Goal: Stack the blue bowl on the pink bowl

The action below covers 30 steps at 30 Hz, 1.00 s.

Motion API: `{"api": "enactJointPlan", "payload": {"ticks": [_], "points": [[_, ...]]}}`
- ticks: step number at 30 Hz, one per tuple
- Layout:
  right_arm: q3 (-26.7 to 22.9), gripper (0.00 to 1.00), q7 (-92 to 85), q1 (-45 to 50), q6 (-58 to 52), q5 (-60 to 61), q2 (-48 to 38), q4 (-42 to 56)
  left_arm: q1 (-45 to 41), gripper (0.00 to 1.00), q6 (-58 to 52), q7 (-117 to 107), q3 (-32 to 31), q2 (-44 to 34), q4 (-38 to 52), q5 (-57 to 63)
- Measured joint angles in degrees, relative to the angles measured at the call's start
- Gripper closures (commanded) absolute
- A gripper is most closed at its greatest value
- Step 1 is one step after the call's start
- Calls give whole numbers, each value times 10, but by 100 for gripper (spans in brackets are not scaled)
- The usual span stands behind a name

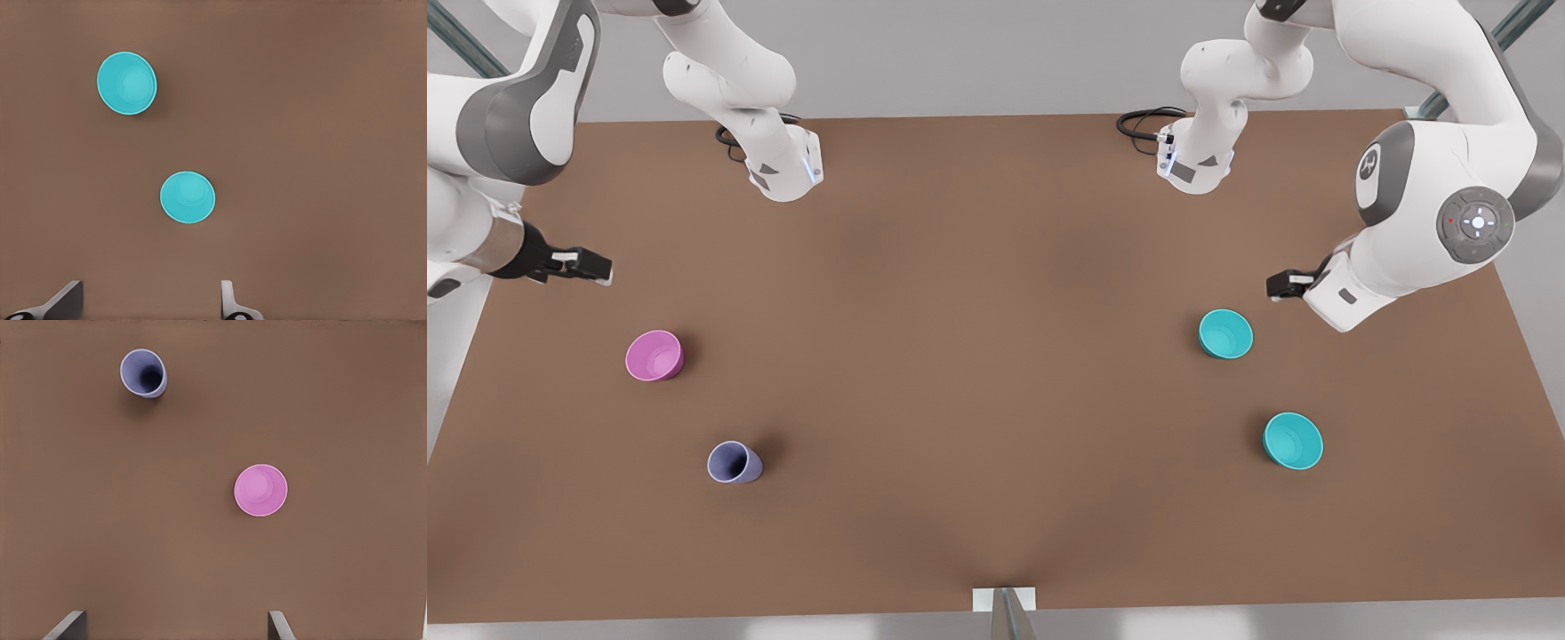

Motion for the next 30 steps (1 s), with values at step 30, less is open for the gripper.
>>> {"api": "enactJointPlan", "payload": {"ticks": [30], "points": [[2,0,-254,-242,582,131,198,-389,2,0,-2,-16,-1,10,-1,-3]]}}
